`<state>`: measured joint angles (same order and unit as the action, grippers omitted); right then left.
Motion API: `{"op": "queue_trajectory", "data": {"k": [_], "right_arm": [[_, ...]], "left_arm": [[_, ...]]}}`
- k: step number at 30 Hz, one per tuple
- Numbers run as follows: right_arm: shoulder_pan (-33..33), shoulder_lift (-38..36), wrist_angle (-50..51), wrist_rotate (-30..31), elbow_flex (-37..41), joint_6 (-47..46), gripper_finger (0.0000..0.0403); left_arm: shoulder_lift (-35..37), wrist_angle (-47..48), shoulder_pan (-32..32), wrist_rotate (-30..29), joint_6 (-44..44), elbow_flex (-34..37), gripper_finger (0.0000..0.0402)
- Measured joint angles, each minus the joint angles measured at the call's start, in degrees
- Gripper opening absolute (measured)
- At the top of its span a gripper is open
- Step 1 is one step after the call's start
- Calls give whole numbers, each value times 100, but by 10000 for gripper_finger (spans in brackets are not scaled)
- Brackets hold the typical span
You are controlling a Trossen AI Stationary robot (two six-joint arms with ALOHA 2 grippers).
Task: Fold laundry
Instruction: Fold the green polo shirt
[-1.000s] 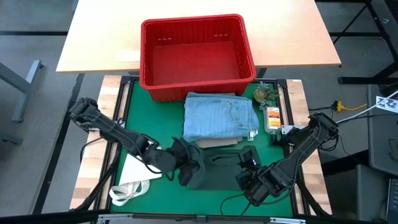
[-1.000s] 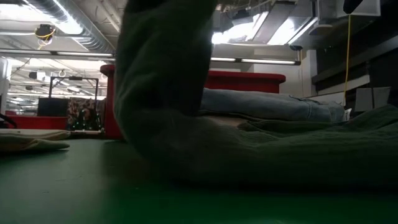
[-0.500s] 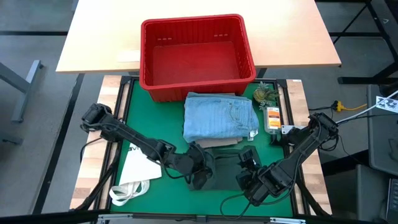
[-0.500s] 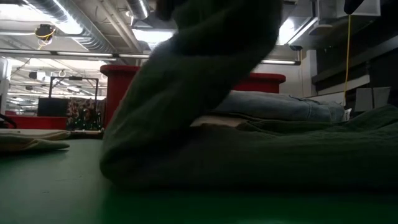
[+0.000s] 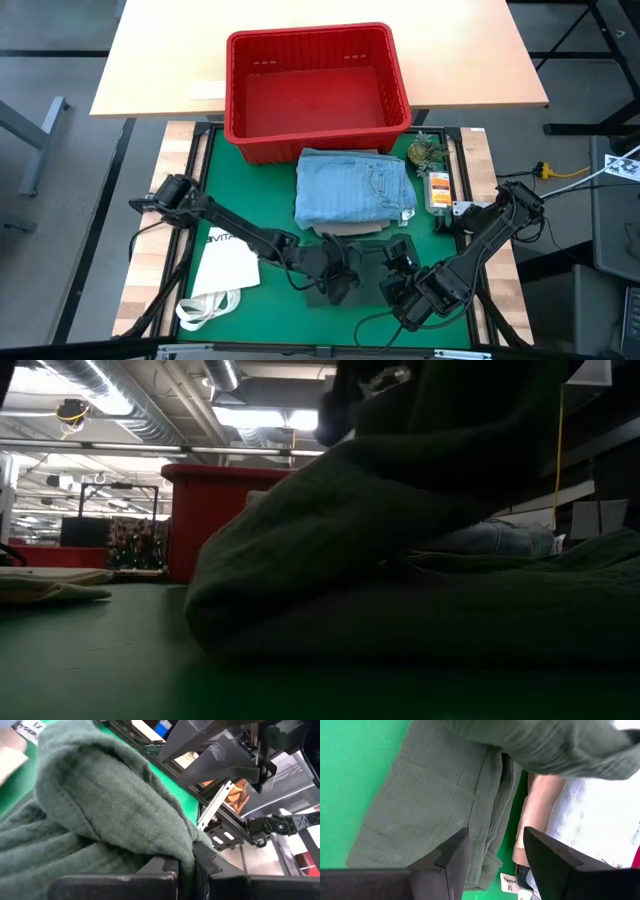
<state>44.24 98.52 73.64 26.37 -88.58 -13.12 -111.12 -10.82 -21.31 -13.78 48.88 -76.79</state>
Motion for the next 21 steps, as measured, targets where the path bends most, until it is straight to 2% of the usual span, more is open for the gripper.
{"op": "queue_trajectory", "data": {"k": [8,14,21], "right_arm": [[0,0,-1,0,0,6,186],[1,0,-6,0,0,8,186],[-1,2,-10,0,0,8,186]], "left_arm": [[-434,-684,-1,-8,-2,0,7],[-611,-785,29,-298,-17,0,7],[-700,-1015,56,-510,-510,0,21]]}}
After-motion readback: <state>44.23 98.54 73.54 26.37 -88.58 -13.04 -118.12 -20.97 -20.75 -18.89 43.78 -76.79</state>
